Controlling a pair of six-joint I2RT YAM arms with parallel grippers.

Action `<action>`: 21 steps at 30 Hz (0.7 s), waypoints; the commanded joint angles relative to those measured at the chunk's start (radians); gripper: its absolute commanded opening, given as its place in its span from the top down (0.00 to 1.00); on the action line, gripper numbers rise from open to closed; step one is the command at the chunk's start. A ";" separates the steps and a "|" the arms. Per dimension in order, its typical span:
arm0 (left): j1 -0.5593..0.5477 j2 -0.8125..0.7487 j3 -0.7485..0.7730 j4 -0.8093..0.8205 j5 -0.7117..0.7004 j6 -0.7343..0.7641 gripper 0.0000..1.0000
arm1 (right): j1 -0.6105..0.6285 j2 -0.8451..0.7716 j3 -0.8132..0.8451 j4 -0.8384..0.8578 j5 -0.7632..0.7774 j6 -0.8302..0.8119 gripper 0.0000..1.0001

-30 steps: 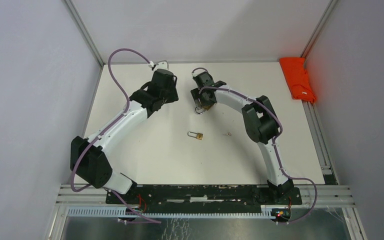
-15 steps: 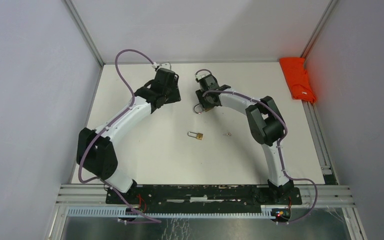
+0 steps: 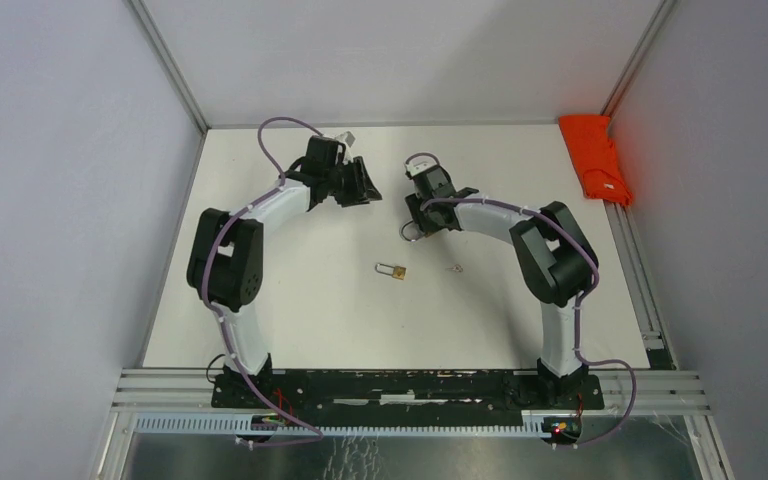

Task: Unlock with the key
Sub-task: Pick up the lock from the center of the board.

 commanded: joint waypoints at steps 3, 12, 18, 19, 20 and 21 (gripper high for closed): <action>-0.006 0.011 -0.047 0.287 0.317 0.063 0.54 | -0.007 -0.141 -0.108 0.121 -0.024 -0.035 1.00; -0.016 0.071 -0.049 0.321 0.447 0.091 0.54 | -0.006 -0.303 -0.232 0.264 -0.123 -0.049 1.00; -0.063 0.106 -0.036 0.287 0.465 0.116 0.54 | -0.006 -0.379 -0.262 0.336 -0.174 -0.034 1.00; -0.070 0.109 -0.030 0.279 0.470 0.118 0.54 | -0.007 -0.383 -0.262 0.338 -0.180 -0.033 1.00; -0.075 0.113 -0.024 0.276 0.477 0.117 0.54 | -0.006 -0.388 -0.263 0.343 -0.181 -0.034 1.00; -0.077 0.114 -0.021 0.274 0.488 0.113 0.54 | -0.006 -0.393 -0.262 0.347 -0.181 -0.035 1.00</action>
